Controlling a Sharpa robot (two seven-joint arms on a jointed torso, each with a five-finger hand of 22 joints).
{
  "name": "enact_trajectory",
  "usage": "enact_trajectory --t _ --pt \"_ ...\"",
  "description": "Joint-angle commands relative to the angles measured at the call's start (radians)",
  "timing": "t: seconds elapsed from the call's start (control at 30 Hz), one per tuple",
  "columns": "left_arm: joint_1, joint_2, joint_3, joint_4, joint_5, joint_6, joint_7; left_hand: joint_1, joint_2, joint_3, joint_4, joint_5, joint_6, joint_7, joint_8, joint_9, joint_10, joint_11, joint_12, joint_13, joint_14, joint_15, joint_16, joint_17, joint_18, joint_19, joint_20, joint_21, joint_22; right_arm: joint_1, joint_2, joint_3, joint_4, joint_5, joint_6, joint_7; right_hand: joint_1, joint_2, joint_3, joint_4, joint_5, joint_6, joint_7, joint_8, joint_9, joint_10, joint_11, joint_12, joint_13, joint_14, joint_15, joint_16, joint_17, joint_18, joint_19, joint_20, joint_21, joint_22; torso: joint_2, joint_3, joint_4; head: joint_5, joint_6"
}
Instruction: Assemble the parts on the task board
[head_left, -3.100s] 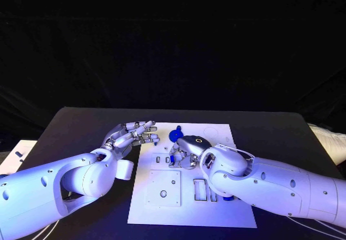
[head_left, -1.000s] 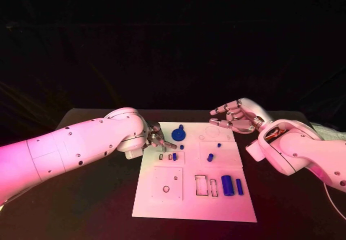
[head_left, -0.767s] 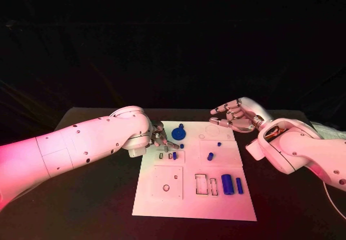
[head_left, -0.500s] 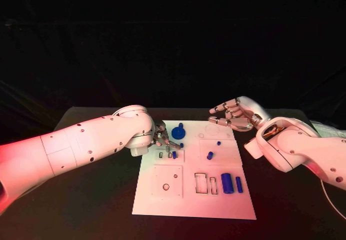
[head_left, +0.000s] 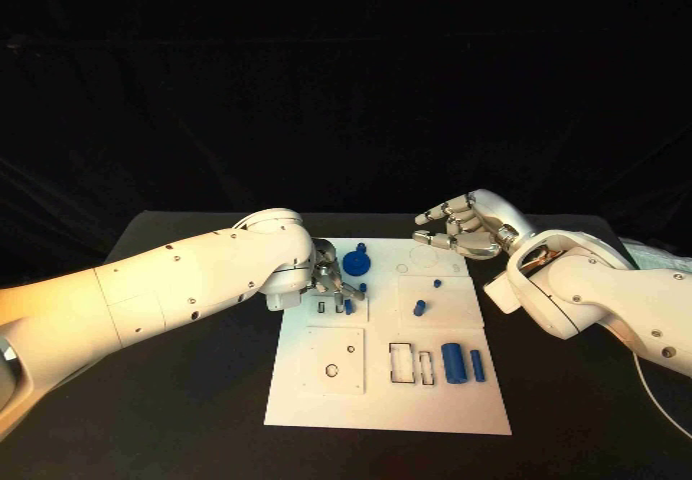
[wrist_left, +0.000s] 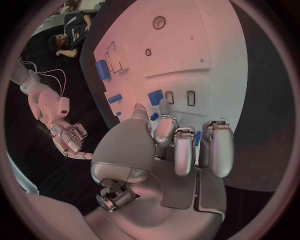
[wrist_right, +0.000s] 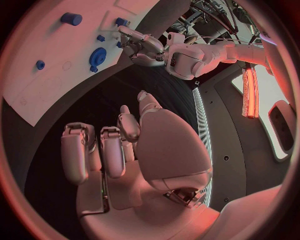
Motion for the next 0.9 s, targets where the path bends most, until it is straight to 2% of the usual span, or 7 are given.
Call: enact_trajectory --t 0.03,0.33,0.7,0.8,0.9 --pt "-0.002 0.006 -0.001 -0.003 -0.003 0.027 0.0 0.004 0.007 -0.004 0.0 0.006 -0.006 -0.001 0.004 0.003 0.004 0.0 0.005 0.002 0.107 -0.006 0.003 0.263 -0.014 0.03 -0.007 0.006 0.114 0.0 0.005 -0.001 -0.003 -0.013 0.016 -0.003 -0.002 -0.004 -0.007 0.002 0.008 0.006 -0.001 0.001 0.001 -0.008 -0.001 -0.005 -0.003 0.08 -0.007 -0.006 0.169 0.012 -0.007 -0.001 -0.006 0.046 -0.001 -0.0001 0.001 -0.001 -0.003" --pt "-0.003 0.007 -0.001 -0.004 -0.003 0.034 -0.001 0.016 0.01 -0.005 -0.002 0.013 -0.01 -0.002 0.01 0.014 0.005 -0.001 0.007 0.005 0.107 -0.006 0.003 0.263 -0.014 0.03 -0.008 0.006 0.114 -0.001 0.009 -0.002 -0.007 -0.013 0.02 -0.004 -0.002 -0.004 -0.007 0.002 0.008 0.006 -0.001 0.001 0.001 -0.008 -0.001 -0.005 -0.003 0.08 -0.007 -0.006 0.169 0.012 -0.007 -0.001 -0.006 0.046 -0.002 0.0006 0.0042 -0.004 -0.006" --pt "-0.003 0.014 -0.001 -0.007 -0.003 0.048 -0.006 0.044 0.012 -0.002 -0.006 0.023 -0.018 -0.003 0.018 0.032 0.01 -0.002 0.014 0.015 0.107 -0.007 0.003 0.263 -0.014 0.029 -0.008 0.005 0.114 -0.001 0.012 -0.003 -0.009 -0.013 0.023 -0.005 -0.003 -0.003 -0.007 0.002 0.01 0.006 -0.001 0.001 0.001 -0.008 -0.001 -0.005 -0.004 0.079 -0.007 -0.008 0.166 0.013 -0.009 -0.001 -0.008 0.043 -0.002 0.0 0.0039 -0.007 -0.01" --pt "-0.003 0.016 -0.001 -0.01 -0.003 0.05 -0.007 0.049 0.012 -0.001 -0.006 0.026 -0.019 -0.003 0.019 0.036 0.011 -0.002 0.015 0.017 0.107 -0.007 0.003 0.263 -0.014 0.03 -0.009 0.006 0.116 -0.001 0.012 -0.003 -0.009 -0.013 0.023 -0.005 -0.003 -0.003 -0.007 0.002 0.01 0.006 -0.001 0.001 0.001 -0.008 -0.001 -0.005 -0.004 0.079 -0.007 -0.008 0.166 0.013 -0.009 -0.001 -0.008 0.043 -0.003 0.0012 0.0042 -0.008 -0.011" --pt "-0.004 0.02 -0.001 -0.015 -0.003 0.052 -0.008 0.056 0.014 0.001 -0.007 0.03 -0.02 -0.004 0.021 0.041 0.012 -0.002 0.017 0.019 0.107 -0.008 0.003 0.263 -0.015 0.03 -0.009 0.007 0.117 -0.001 0.013 -0.003 -0.01 -0.013 0.024 -0.005 -0.003 -0.003 -0.007 0.002 0.01 0.006 -0.001 0.001 0.001 -0.008 -0.001 -0.005 -0.004 0.079 -0.007 -0.008 0.166 0.013 -0.009 -0.001 -0.008 0.043 -0.003 0.0009 0.0053 -0.009 -0.011"
